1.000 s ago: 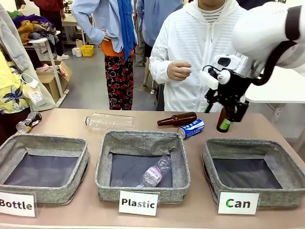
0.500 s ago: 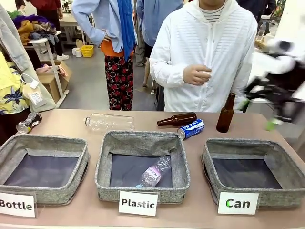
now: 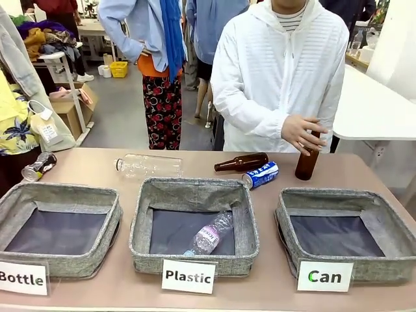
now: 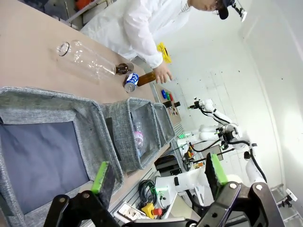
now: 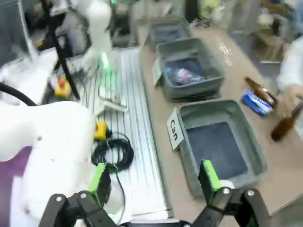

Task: Sort the can waste into the basket.
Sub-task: Pick up the can waste from the table and place it in the right Fabric basket.

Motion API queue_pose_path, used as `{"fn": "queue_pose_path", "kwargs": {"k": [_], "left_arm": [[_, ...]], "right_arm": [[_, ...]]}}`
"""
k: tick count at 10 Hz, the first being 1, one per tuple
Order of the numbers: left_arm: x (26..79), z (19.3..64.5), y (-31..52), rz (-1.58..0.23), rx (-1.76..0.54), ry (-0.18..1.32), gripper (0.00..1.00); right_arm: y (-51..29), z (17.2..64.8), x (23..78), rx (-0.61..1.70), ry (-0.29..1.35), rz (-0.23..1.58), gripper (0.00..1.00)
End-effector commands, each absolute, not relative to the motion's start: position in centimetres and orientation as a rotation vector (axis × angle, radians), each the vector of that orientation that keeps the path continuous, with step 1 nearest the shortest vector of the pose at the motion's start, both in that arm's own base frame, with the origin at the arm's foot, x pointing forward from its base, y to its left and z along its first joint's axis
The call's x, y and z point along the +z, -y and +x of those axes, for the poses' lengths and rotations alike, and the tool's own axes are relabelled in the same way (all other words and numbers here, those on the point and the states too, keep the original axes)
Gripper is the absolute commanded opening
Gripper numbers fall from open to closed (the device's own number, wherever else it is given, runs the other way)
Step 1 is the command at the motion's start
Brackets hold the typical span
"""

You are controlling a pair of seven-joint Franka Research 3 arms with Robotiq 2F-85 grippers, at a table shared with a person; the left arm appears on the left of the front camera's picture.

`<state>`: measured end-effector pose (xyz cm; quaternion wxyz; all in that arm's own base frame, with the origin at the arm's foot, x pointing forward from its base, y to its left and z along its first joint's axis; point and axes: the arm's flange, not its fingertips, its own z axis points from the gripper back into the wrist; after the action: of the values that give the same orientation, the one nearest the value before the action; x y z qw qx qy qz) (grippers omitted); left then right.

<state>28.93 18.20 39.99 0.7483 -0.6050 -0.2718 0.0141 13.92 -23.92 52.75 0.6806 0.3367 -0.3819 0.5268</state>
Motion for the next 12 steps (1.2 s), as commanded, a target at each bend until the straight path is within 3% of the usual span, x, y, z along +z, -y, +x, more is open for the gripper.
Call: {"fn": "queue_pose_path", "kwargs": {"k": [1, 3, 6, 12], "left_arm": [[40.0, 28.9, -17.9, -1.335, 0.014, 0.620, 1.00], [40.0, 28.9, -17.9, -1.335, 0.014, 0.620, 1.00], [40.0, 28.9, -17.9, -1.335, 0.014, 0.620, 1.00], [40.0, 28.9, -17.9, -1.335, 0.014, 0.620, 1.00]], "right_arm": [[33.4, 17.8, 47.8, 0.511, 1.472, 1.103, 1.00], [37.0, 17.3, 41.4, 0.299, 1.603, 1.198, 1.00], [37.4, 17.9, 37.9, 0.277, 1.628, 1.235, 1.00], [35.2, 20.4, 39.6, 0.355, 1.528, 1.164, 1.00]]}}
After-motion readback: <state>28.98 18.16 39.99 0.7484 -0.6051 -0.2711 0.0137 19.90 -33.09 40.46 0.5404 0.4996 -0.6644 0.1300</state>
